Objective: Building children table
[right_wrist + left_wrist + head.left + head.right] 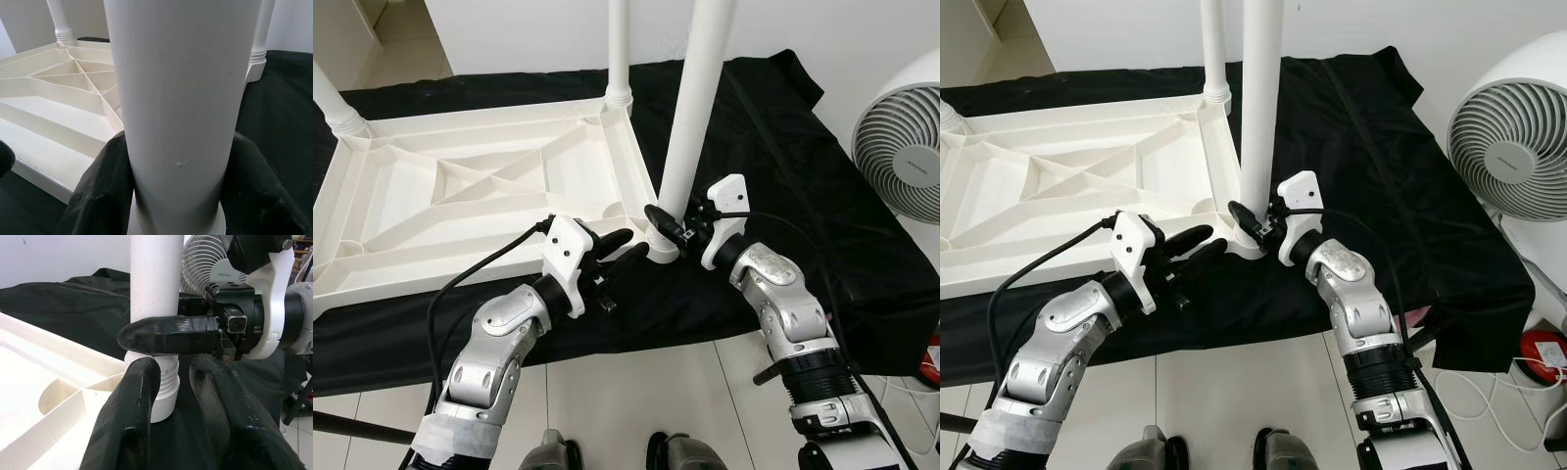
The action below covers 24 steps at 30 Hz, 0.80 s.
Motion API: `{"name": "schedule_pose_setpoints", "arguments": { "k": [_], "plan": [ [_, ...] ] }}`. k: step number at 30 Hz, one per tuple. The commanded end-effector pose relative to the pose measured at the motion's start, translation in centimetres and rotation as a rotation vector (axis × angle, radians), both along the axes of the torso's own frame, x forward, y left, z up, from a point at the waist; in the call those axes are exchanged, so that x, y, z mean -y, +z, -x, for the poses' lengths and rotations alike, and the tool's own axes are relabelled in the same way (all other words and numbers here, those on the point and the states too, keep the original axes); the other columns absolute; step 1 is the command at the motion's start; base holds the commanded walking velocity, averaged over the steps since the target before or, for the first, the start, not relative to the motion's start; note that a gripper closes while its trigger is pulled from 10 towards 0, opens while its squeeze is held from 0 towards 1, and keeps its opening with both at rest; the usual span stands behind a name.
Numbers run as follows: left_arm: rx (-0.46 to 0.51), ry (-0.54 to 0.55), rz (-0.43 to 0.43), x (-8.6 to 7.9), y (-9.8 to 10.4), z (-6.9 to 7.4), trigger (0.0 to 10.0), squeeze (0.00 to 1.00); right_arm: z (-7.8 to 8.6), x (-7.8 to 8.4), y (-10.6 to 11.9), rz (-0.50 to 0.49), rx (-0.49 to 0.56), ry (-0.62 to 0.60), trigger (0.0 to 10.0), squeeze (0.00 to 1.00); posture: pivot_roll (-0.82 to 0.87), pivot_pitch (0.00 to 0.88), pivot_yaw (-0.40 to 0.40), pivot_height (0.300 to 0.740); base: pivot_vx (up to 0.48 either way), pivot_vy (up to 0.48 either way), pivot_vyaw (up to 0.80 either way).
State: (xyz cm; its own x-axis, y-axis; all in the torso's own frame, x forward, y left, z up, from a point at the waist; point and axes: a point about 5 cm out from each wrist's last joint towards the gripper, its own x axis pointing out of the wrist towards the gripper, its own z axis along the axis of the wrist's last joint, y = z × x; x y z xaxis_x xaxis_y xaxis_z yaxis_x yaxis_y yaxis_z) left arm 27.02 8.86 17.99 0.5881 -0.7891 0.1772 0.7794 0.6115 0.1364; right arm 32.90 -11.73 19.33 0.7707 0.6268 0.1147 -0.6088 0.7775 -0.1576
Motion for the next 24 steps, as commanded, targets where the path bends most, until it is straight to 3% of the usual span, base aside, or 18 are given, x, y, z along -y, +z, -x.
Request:
{"name": "schedule_pose_setpoints", "arguments": {
  "k": [1,3,6,9,18,19,20,24],
  "plan": [
    [-0.006,0.036,0.006,-0.1,-0.2,-0.2,10.0,0.0,0.0,0.4,0.0,-0.008,-0.003,-0.027,10.0,0.0,-0.11,0.115,0.01,0.74,0.0,0.0,0.0],
    [-0.003,0.041,0.013,-0.2,-0.1,-0.3,10.0,0.0,0.3,0.1,0.0,-0.039,-0.022,-0.074,10.0,0.0,-0.11,0.115,0.01,0.74,0.0,0.0,0.0],
    [-0.007,0.03,-0.031,-1.2,-0.4,-0.3,10.0,0.0,1.8,-0.4,-1.5,-0.131,-0.054,-0.47,10.0,0.0,-0.11,0.11,0.016,0.74,0.0,0.0,0.0],
    [-0.005,0.03,-0.042,-1.4,-0.4,-0.3,10.0,0.0,2.2,-0.5,-1.8,-0.143,-0.065,-0.536,10.0,0.0,-0.1,0.106,0.017,0.74,0.0,0.0,0.0],
    [0.002,0.037,-0.047,-1.7,-0.4,-0.5,10.0,0.0,2.4,-1.0,-1.7,-0.143,-0.07,-0.531,10.0,0.0,-0.1,0.095,0.02,0.74,0.0,0.0,0.0],
    [0.002,0.038,-0.047,-1.7,-0.4,-0.5,10.0,0.0,2.5,-1.0,-1.6,-0.144,-0.07,-0.531,10.0,0.15,-0.1,0.095,0.02,0.74,0.0,0.0,0.0],
    [0.002,0.039,-0.047,-1.8,-0.4,-0.6,10.0,0.0,2.4,-0.9,-1.5,-0.151,-0.07,-0.518,10.0,1.0,-0.1,0.092,0.019,0.74,0.0,0.0,0.0],
    [0.002,0.04,-0.049,-1.8,-0.4,-0.6,10.0,0.0,2.4,-0.8,-1.2,-0.161,-0.055,-0.509,10.0,1.0,-0.1,0.09,0.02,0.74,0.0,0.0,0.0]
  ]
}}
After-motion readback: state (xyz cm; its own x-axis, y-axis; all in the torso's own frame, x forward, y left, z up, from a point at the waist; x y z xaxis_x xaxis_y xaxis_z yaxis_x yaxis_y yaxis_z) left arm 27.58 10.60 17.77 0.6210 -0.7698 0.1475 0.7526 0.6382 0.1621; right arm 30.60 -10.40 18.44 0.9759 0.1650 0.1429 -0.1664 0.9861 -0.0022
